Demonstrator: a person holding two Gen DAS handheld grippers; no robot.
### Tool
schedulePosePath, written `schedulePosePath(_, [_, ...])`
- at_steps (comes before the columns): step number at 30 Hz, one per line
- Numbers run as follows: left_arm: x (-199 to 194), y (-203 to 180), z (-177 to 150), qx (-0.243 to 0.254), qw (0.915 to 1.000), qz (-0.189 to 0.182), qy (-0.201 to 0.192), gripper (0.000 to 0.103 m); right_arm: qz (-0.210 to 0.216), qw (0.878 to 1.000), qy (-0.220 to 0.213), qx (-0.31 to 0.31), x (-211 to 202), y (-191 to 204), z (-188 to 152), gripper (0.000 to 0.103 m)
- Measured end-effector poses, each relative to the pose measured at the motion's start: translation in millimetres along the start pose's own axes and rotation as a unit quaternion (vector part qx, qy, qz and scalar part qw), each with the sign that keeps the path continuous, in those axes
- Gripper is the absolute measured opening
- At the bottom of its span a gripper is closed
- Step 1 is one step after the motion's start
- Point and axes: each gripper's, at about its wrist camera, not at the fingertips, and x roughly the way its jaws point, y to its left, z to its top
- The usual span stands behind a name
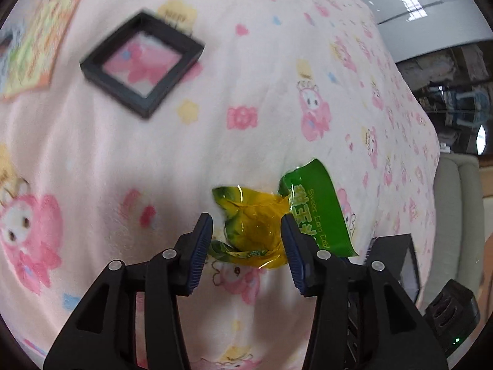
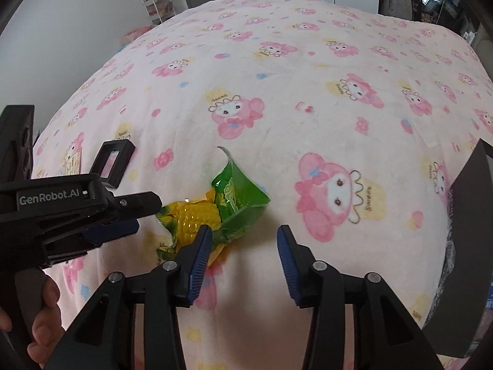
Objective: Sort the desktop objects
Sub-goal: 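Move the left tool to the yellow-green corn candy packet, then close the left tool on the corn packet and lift it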
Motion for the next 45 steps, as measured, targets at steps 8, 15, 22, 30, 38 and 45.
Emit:
schedulePosePath(8, [21.9, 11.2, -3.2, -0.047, 0.9987, 0.014, 0.008, 0.047, -0.021, 1.0, 0.0, 0.012, 36.6, -3.8, 8.9, 0.041])
schedulePosePath(15, [21.0, -24.3, -22.8, 0.036, 0.9989, 0.03, -0.002, 0.028, -0.001, 1.0, -0.016, 0.014, 9.6, -7.7, -1.6, 0.01])
schedulePosePath(22, [41.1, -47.9, -50.5, 0.065, 0.9962, -0.013, 0.057, 0.023, -0.036, 0.999, -0.032, 0.026, -27.9, -37.5, -38.3, 0.01])
schedulePosePath(30, [53.5, -75.8, -69.2, 0.11, 0.9896, -0.025, 0.09, 0.023, -0.031, 0.998, -0.02, 0.058, -49.5, -67.8, -74.4, 0.01])
schedulePosePath(38, [33.3, -77.1, -77.1, 0.103, 0.986, -0.111, 0.069, 0.025, -0.025, 0.996, -0.024, 0.077, -75.1, -84.7, -87.5, 0.01])
schedulePosePath(45, [54.1, -78.1, -84.7, 0.113, 0.9855, -0.071, 0.105, 0.028, -0.017, 0.996, -0.026, 0.088, -98.3, -97.0, -100.5, 0.01])
